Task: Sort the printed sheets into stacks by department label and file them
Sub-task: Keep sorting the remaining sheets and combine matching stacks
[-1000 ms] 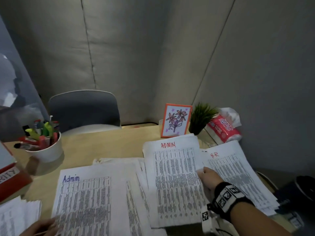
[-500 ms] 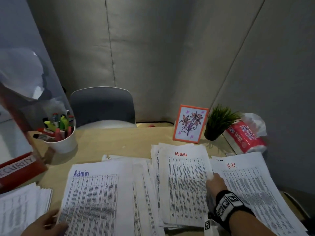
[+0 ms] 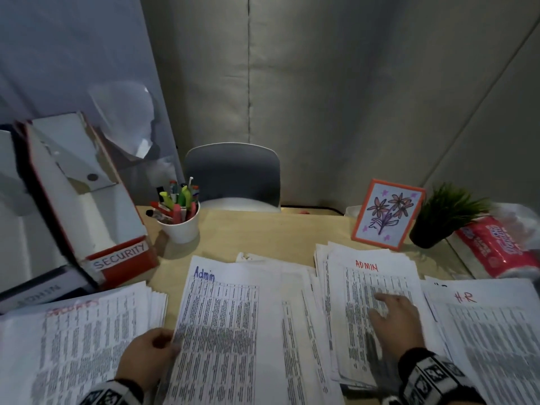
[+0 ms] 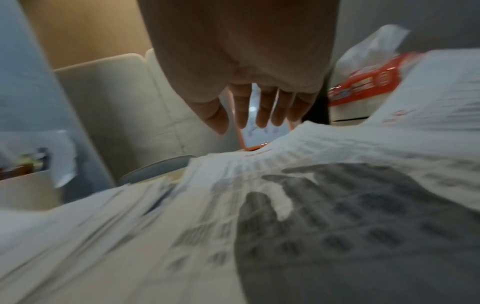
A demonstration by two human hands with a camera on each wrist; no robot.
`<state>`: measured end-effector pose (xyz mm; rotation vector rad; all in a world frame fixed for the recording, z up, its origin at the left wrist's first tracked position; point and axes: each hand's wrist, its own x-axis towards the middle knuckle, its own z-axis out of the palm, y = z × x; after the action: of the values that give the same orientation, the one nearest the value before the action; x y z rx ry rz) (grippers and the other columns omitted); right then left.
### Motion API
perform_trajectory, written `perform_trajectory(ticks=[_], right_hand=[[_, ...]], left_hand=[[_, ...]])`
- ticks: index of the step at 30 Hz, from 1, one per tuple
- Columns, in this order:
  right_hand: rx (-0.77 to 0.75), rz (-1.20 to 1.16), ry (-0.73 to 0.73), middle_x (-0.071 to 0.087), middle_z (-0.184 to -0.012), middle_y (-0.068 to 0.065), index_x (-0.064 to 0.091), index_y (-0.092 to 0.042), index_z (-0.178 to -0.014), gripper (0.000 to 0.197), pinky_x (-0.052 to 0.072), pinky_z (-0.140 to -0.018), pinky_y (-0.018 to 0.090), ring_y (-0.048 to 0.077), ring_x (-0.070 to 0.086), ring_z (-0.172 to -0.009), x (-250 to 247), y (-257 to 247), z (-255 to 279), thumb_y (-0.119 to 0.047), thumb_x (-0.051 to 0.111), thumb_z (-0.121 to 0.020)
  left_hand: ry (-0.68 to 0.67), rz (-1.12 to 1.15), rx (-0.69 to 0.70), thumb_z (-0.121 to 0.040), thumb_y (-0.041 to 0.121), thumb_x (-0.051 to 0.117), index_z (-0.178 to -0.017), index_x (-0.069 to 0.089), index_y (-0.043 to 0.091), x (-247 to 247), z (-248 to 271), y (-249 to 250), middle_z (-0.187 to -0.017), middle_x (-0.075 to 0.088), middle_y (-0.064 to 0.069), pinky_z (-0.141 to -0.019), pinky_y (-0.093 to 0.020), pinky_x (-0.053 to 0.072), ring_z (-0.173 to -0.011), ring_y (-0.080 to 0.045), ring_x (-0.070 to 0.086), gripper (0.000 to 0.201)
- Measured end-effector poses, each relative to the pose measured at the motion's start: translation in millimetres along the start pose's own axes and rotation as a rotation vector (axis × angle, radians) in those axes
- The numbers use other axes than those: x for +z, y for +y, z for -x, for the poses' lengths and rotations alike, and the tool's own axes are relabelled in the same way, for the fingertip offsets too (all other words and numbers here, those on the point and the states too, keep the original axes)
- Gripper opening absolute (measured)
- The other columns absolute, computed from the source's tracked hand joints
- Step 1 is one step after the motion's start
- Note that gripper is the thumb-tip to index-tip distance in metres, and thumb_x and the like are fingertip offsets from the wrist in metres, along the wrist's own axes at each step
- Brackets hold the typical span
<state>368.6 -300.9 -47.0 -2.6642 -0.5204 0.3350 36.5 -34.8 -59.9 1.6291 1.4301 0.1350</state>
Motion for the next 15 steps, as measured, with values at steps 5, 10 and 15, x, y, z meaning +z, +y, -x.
perform_trajectory(ticks=[5,10,15], right_hand=[[-0.115,-0.323,-0.361,0.060,-0.098,-0.005,0.060,-0.015,-0.119,0.037,0.046,-0.074,0.013,0.005,0.058,-0.086,42.1,-61.1,40.2,-0.018,0.069,-0.084],[0.085,-0.661,-0.594,0.059,-0.100,0.005,0.050,-0.014,-0.125,0.066,0.047,-0.060,0.011,0.013,0.059,-0.087,75.2,-89.0,49.1,-0.019,0.083,-0.068],[0.106,-0.745,-0.603,0.072,-0.091,0.008,0.065,-0.008,-0.103,0.031,0.052,-0.065,0.029,0.025,0.065,-0.086,70.5,-91.6,50.1,0.011,0.066,-0.077]], left_hand=[[-0.147,0.259,-0.048,-0.075,-0.008,0.073,-0.083,0.067,0.010,-13.3,0.5,-2.9,-0.068,0.073,-0.002,-0.058,-0.025,0.053,-0.065,-0.017,0.067,0.021],[-0.300,0.270,-0.048,-0.070,-0.012,0.075,-0.085,0.073,-0.003,-20.1,-2.0,-7.3,-0.087,0.072,-0.023,-0.071,-0.033,0.055,-0.072,-0.024,0.067,0.017],[-0.421,0.039,0.083,-0.077,-0.009,0.068,-0.080,0.076,-0.001,-25.9,-2.3,-4.6,-0.082,0.075,-0.011,-0.062,-0.013,0.051,-0.070,-0.011,0.070,0.012]])
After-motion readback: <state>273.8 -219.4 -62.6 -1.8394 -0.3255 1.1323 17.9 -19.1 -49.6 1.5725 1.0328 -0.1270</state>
